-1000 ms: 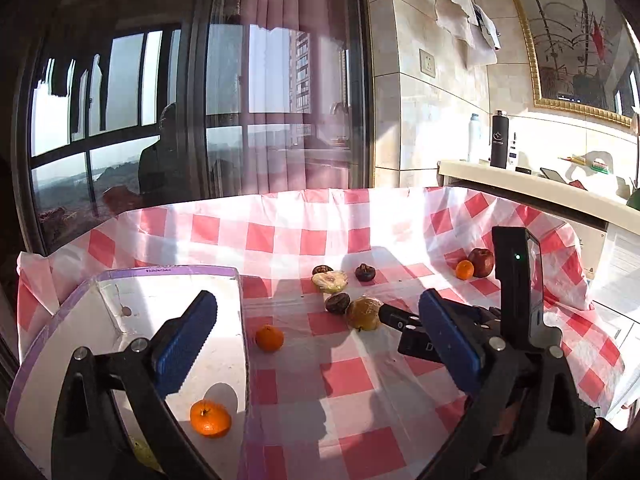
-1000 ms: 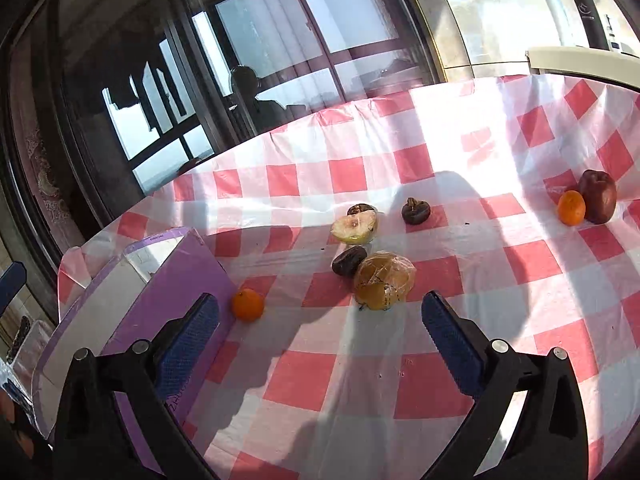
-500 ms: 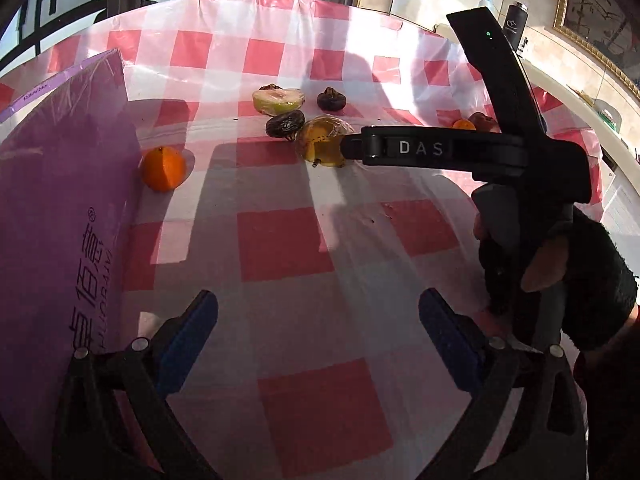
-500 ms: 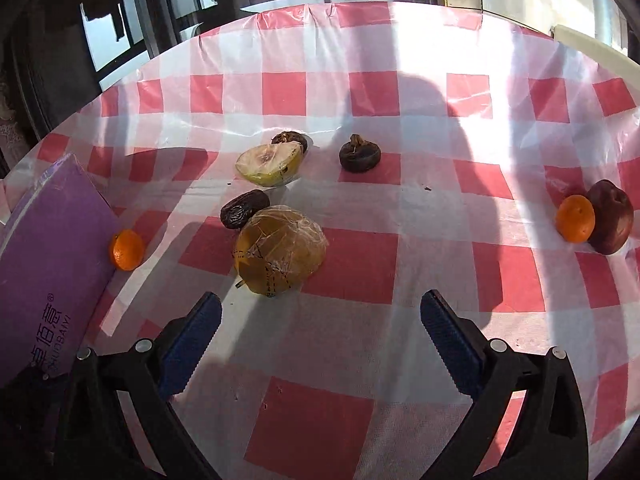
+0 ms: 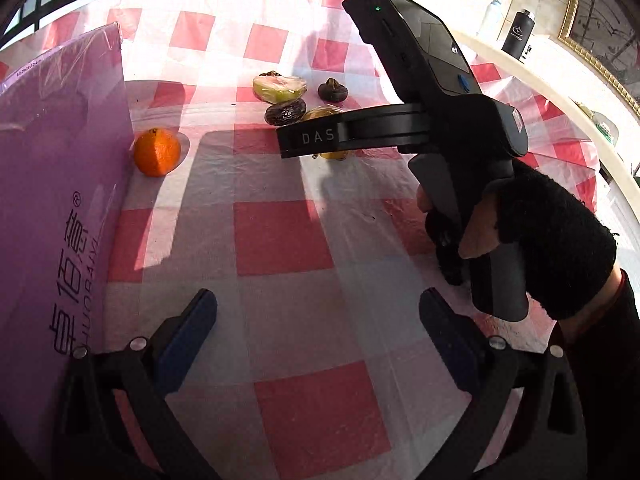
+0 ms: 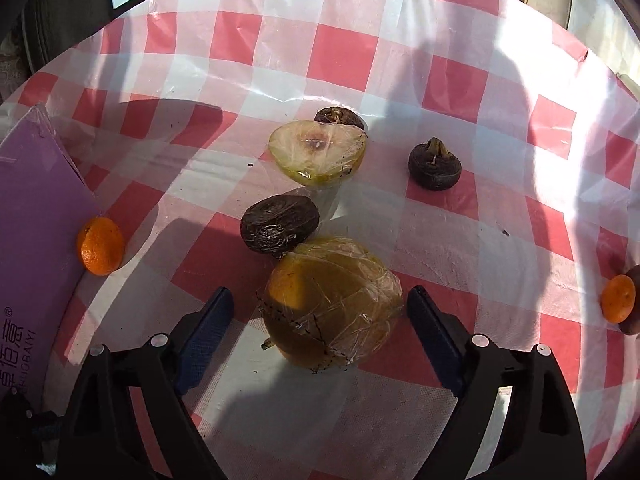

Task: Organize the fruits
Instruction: 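Grasp the plastic-wrapped yellow fruit with the right gripper, then grasp the dark brown date with the left gripper while the right holds the yellow fruit, then carry the date and the yellow fruit in both grippers over the box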

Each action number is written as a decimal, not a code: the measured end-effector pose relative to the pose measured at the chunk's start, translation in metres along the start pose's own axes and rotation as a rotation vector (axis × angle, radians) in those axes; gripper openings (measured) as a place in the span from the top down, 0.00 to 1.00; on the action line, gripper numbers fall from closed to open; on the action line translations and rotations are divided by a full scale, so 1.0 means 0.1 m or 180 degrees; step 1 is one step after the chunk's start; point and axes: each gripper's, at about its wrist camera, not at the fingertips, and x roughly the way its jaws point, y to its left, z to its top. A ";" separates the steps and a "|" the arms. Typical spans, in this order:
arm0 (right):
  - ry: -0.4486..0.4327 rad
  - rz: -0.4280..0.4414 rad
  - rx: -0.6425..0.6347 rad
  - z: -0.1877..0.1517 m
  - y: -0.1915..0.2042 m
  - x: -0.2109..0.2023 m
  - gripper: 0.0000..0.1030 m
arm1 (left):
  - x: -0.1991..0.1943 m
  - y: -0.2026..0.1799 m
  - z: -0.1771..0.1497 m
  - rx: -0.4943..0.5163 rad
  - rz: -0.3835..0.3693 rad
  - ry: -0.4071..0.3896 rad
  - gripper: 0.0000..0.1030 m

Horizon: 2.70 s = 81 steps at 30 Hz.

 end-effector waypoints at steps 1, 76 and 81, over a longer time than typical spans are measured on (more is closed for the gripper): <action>-0.0011 0.0011 0.0033 -0.02 -0.03 -0.03 0.36 | 0.00 0.00 0.00 -0.0001 0.0002 0.0000 0.02; -0.0904 0.0259 0.1566 -1.03 -1.10 -1.01 0.37 | 0.05 0.04 0.57 -0.0609 -0.0018 -0.0831 0.62; -0.1151 0.0451 0.1666 -1.24 -0.78 -1.26 0.37 | -0.45 -0.11 0.27 -0.0399 0.0087 -0.1061 0.62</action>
